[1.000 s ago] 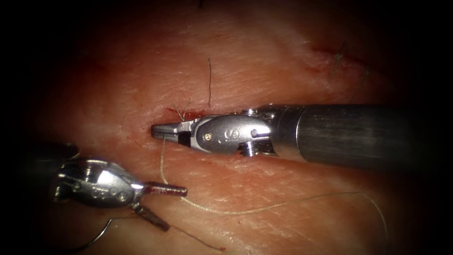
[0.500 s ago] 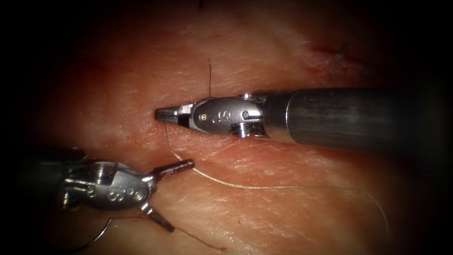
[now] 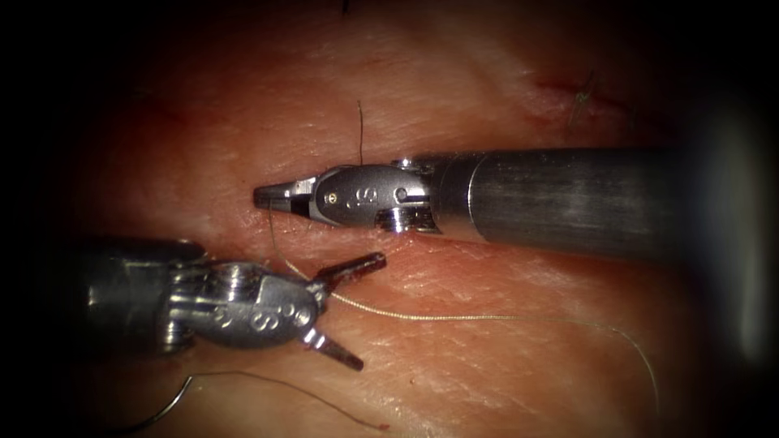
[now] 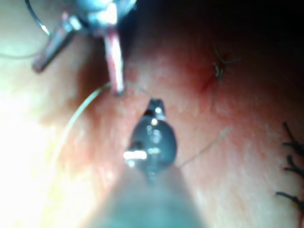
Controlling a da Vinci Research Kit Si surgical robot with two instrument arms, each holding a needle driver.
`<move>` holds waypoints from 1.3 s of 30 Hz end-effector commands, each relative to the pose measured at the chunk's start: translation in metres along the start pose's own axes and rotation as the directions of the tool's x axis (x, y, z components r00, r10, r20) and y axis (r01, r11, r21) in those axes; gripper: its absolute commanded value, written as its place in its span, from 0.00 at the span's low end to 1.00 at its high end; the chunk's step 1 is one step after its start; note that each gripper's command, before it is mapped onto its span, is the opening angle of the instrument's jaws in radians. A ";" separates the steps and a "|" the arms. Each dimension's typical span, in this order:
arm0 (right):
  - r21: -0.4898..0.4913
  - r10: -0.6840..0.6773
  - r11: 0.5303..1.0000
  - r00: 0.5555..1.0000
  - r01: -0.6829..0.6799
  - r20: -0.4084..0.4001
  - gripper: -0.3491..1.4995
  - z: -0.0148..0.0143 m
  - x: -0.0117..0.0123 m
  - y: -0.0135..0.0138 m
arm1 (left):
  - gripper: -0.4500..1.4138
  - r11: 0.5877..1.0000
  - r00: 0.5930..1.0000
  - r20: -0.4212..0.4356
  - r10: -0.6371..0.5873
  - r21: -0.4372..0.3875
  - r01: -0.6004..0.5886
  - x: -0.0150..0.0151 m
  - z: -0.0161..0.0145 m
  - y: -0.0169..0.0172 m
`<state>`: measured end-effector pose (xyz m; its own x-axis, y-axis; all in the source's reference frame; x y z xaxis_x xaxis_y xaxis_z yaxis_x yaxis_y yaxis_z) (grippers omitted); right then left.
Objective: Wound Closure
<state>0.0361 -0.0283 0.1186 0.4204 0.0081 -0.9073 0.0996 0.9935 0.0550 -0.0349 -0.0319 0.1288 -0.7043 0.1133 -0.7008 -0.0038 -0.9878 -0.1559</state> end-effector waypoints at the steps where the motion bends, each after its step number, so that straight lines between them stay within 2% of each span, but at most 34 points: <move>1: 0.001 -0.001 1.000 1.000 0.001 -0.002 0.00 0.0009 0.0000 0.0002 | 0.72 1.000 1.000 0.012 0.011 -0.008 -0.010 -0.0001 0.0017 0.0006; 5: 0.004 0.003 1.000 1.000 -0.003 0.002 0.00 0.0008 0.0002 0.0007 | 0.64 0.999 0.998 0.058 0.027 -0.022 -0.025 -0.0007 0.0038 0.0015; 10: 0.003 0.010 1.000 1.000 -0.010 0.002 0.00 0.0009 0.0003 0.0008 | 0.58 0.999 0.993 0.112 0.027 0.029 -0.031 -0.0006 0.0049 0.0015; 19: 0.006 0.019 1.000 1.000 -0.019 0.005 0.00 0.0010 0.0004 0.0005 | 0.59 0.998 0.983 0.185 0.011 0.066 -0.024 0.0010 0.0087 0.0016; 29: 0.012 0.027 1.000 1.000 -0.027 0.005 0.00 0.0012 0.0005 0.0000 | 0.64 0.992 0.958 0.287 -0.003 0.122 -0.034 -0.0002 0.0096 0.0007; 32: 0.013 0.031 0.999 1.000 -0.031 0.005 0.00 0.0012 0.0005 -0.0003 | 0.48 0.992 0.955 0.297 -0.002 0.121 -0.036 -0.0008 0.0097 0.0004; 33: 0.013 0.031 0.999 1.000 -0.031 0.005 0.00 0.0012 0.0005 -0.0003 | 0.33 0.992 0.954 0.300 0.000 0.120 -0.038 -0.0010 0.0098 0.0005; 34: 0.013 0.031 0.999 1.000 -0.031 0.005 0.00 0.0011 0.0005 -0.0003 | 0.12 0.993 0.954 0.299 0.003 0.109 -0.037 -0.0012 0.0099 0.0006; 35: 0.013 0.031 0.999 1.000 -0.031 0.005 0.00 0.0011 0.0005 -0.0003 | 0.00 0.996 0.957 0.287 0.037 0.068 -0.059 -0.0013 0.0102 0.0012; 39: 0.015 0.031 0.999 1.000 -0.031 0.004 0.00 0.0009 0.0002 -0.0003 | 0.00 0.997 0.967 0.246 0.065 0.014 -0.070 -0.0008 0.0096 0.0020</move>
<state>0.0364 -0.0287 0.1184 0.4286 0.0394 -0.9026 0.0998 0.9909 0.0907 -0.0406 -0.0347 0.1347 -0.8480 0.0241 -0.5295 0.0331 -0.9946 -0.0983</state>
